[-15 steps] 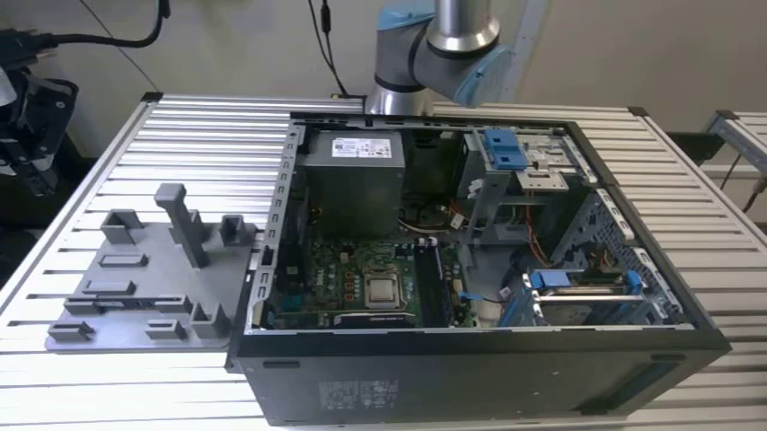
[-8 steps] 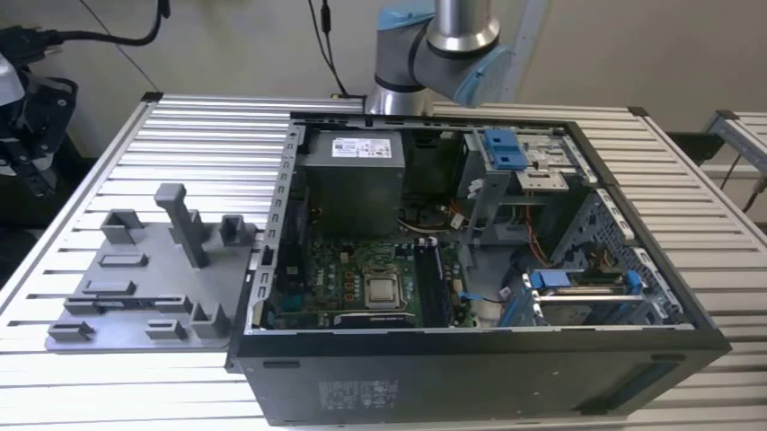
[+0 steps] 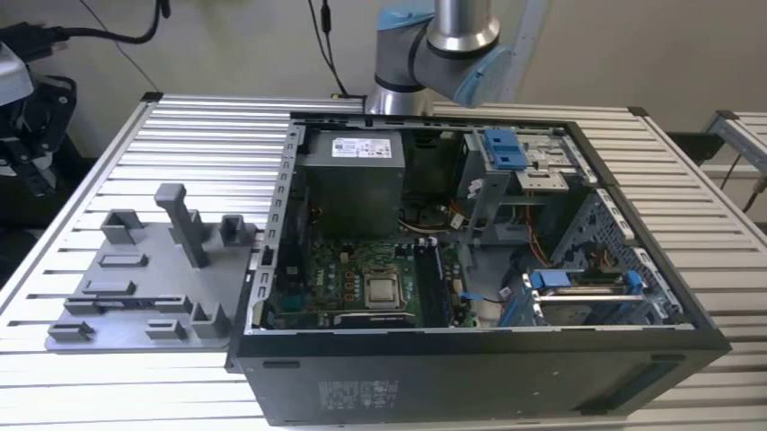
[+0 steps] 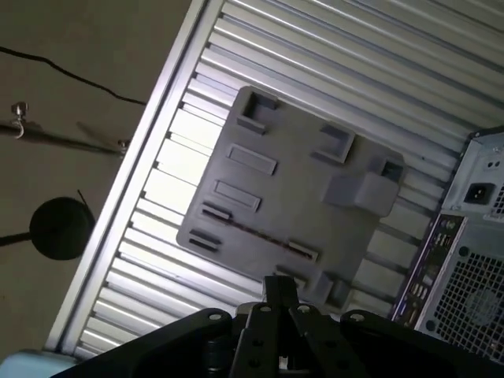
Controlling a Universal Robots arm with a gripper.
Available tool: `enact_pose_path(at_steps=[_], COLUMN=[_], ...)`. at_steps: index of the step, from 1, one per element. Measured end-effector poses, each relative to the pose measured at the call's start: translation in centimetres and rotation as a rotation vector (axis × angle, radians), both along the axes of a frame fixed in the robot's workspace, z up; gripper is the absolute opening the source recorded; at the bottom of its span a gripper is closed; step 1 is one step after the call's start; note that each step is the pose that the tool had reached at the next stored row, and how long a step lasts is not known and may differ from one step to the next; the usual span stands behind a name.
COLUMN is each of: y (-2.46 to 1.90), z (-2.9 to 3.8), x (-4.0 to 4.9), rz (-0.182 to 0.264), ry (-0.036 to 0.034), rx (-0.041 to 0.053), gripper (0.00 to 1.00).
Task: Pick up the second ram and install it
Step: 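Pick up the second ram and move it above second insertion slot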
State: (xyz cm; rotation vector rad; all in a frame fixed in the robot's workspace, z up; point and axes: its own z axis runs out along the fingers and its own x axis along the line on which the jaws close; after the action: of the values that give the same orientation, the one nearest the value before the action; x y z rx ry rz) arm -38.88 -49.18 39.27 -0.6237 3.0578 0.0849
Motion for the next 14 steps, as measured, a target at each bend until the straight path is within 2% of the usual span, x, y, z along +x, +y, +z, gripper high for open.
enact_pose_path(at_steps=[8, 14], y=[0.0, 0.0], z=[0.0, 0.0], x=[0.0, 0.0], rz=[0.074, 0.155], ry=[-0.0003, -0.0032], rx=[0.0, 0.0003], gripper=[0.11, 0.11])
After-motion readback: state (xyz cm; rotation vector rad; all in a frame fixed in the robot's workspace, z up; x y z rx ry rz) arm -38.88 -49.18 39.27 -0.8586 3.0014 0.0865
